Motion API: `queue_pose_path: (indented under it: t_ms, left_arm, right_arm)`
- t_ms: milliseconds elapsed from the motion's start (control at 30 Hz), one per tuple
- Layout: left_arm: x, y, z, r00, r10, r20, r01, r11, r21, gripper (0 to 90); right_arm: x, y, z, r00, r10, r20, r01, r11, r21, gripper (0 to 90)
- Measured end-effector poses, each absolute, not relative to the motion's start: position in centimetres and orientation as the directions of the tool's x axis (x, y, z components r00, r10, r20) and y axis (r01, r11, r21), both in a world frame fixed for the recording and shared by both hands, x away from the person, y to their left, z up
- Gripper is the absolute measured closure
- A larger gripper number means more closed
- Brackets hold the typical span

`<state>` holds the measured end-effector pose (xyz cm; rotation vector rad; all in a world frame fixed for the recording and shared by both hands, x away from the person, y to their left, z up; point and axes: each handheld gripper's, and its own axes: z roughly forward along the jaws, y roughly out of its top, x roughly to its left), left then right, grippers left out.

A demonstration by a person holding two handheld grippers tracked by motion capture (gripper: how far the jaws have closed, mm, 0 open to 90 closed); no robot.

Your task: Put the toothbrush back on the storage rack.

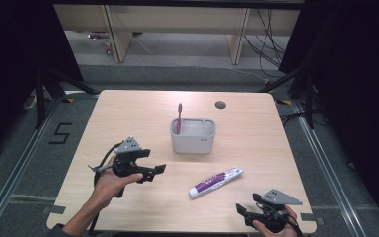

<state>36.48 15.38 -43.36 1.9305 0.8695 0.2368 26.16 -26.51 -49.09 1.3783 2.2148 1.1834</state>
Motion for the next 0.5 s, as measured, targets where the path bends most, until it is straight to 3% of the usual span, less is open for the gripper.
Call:
queue_pose_path:
  t_ms: [500]
  left_arm:
    - [33.0,17.4,-46.0,0.752,0.632,-0.188,0.464,-0.304,0.832,16.1]
  right_arm:
    - [26.2,-26.3,-49.2,-0.51,0.845,0.163,0.606,0.218,0.765,26.8]
